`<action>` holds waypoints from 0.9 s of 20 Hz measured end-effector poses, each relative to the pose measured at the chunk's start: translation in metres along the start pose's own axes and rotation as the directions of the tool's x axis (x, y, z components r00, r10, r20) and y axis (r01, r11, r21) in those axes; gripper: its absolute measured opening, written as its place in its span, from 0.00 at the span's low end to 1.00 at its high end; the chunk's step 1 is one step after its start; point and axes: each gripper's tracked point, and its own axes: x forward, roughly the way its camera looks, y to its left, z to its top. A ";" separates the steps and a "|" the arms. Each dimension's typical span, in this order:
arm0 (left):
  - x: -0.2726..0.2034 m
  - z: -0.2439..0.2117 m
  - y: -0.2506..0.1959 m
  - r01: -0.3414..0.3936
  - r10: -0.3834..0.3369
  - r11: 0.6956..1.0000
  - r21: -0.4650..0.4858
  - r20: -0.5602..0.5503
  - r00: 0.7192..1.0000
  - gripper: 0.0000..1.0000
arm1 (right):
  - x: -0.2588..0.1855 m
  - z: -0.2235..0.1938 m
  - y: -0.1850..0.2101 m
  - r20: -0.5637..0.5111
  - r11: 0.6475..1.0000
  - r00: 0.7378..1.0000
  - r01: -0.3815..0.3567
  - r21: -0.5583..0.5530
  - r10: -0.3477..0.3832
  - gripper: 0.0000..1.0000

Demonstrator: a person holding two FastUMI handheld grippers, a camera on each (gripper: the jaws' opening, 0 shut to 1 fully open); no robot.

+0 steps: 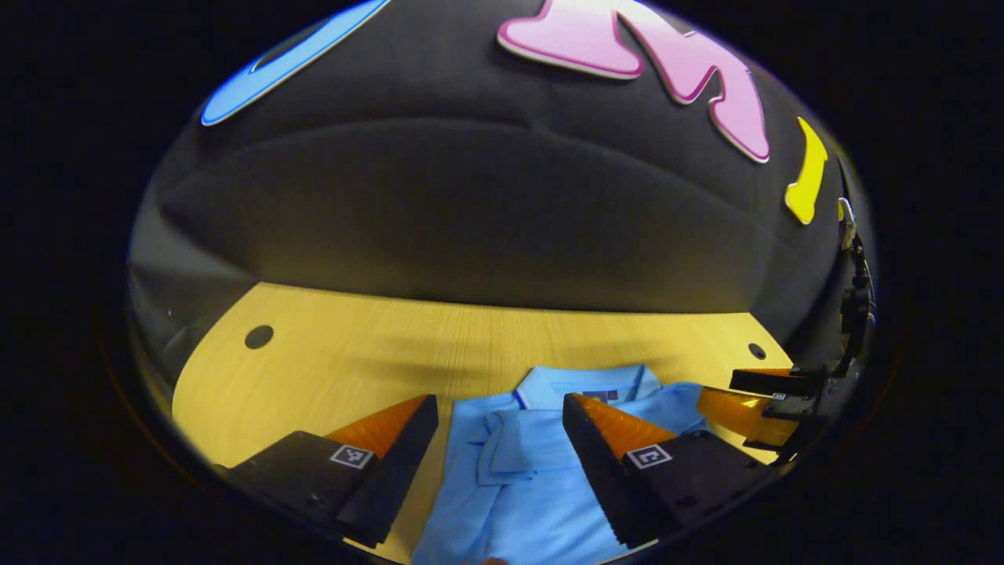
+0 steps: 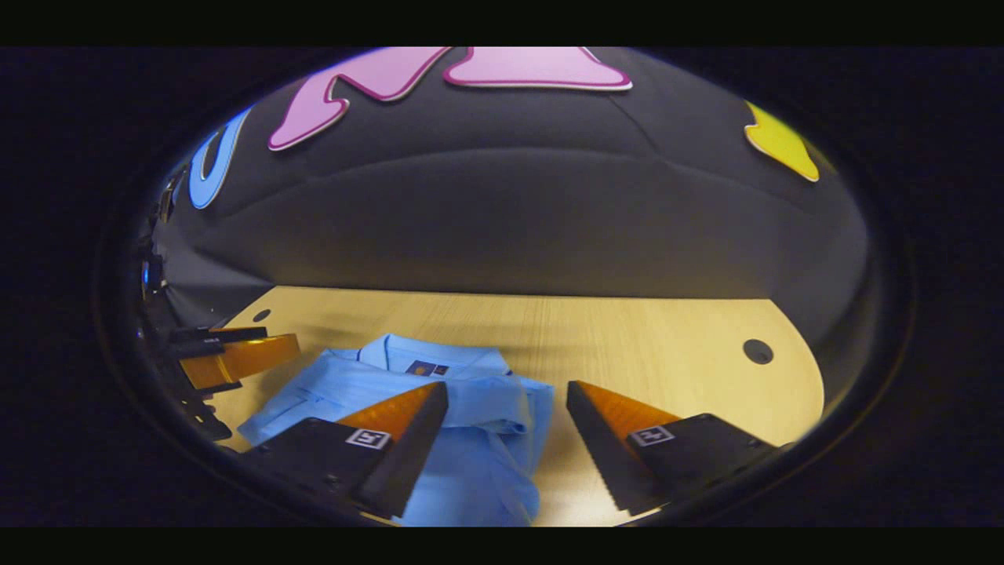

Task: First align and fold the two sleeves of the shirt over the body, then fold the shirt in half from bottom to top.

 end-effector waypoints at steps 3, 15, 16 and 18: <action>-0.041 0.025 -0.004 -0.044 0.040 0.998 0.036 0.107 0.993 0.97 | -0.036 0.012 -0.002 0.049 0.999 0.999 0.024 -0.031 -0.023 0.98; -0.305 0.089 -0.061 -0.001 -0.003 1.000 0.008 0.452 0.892 0.97 | -0.270 0.071 0.025 0.347 0.995 0.936 0.079 -0.064 -0.052 0.94; -0.327 0.088 -0.062 0.007 -0.007 1.000 0.002 0.460 0.888 0.96 | -0.296 0.070 0.027 0.380 0.996 0.924 0.072 -0.047 -0.049 0.96; -0.370 0.083 -0.063 0.026 -0.014 1.000 -0.018 0.473 0.881 0.97 | -0.344 0.071 0.028 0.431 0.997 0.901 0.077 -0.029 -0.057 0.96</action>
